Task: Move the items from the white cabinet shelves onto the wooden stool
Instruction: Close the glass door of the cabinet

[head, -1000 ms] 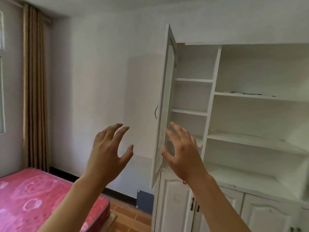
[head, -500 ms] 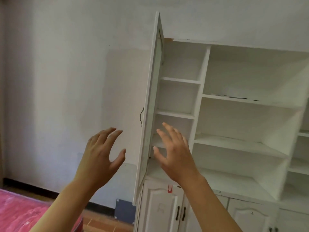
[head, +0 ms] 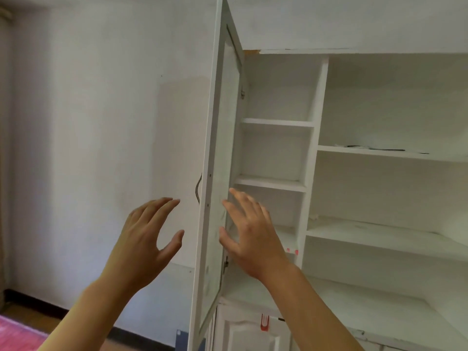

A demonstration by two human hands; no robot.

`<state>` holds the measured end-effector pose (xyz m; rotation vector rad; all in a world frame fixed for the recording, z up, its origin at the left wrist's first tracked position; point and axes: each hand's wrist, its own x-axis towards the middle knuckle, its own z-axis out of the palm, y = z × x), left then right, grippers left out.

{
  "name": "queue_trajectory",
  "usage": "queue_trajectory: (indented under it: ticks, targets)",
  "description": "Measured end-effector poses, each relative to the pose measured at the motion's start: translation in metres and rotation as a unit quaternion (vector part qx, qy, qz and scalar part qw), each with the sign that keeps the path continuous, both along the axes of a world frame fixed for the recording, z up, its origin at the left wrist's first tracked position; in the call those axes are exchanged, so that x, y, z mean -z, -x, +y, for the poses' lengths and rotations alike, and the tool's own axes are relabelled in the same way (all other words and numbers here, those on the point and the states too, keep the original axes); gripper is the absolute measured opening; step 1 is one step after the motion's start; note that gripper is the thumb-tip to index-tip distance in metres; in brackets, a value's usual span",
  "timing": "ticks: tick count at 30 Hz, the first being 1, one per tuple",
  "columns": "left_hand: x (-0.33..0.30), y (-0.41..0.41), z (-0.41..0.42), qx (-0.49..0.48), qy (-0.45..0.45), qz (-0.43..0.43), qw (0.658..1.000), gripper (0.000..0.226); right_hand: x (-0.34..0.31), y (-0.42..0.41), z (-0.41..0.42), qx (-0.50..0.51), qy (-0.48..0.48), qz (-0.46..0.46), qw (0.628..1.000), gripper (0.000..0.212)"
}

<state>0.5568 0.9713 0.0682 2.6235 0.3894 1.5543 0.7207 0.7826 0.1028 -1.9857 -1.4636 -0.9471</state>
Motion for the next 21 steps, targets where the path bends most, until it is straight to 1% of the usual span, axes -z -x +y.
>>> queue_trajectory:
  ticks: [4,9,12,17,21]
  targets:
    - [0.007,-0.035,0.007,-0.013,-0.014,-0.003,1.0,0.068,-0.001,-0.036,0.013,-0.031,0.004,-0.022,0.999,0.057]
    - [0.019,-0.064,0.023,-0.031,-0.013,0.015,0.999,0.07,-0.005,-0.068,0.038,-0.057,0.006,-0.049,0.997,0.058]
    - [0.021,-0.082,0.039,-0.031,-0.025,0.027,0.999,0.071,-0.011,-0.083,0.057,-0.072,0.0,-0.086,0.994,0.064]
    - [0.025,-0.109,0.07,-0.003,-0.05,0.042,0.998,0.077,-0.024,-0.104,0.084,-0.073,0.028,-0.166,0.983,0.077]
    - [0.024,-0.134,0.092,0.017,-0.095,0.037,0.995,0.082,-0.035,-0.117,0.103,-0.067,0.035,-0.221,0.972,0.078]
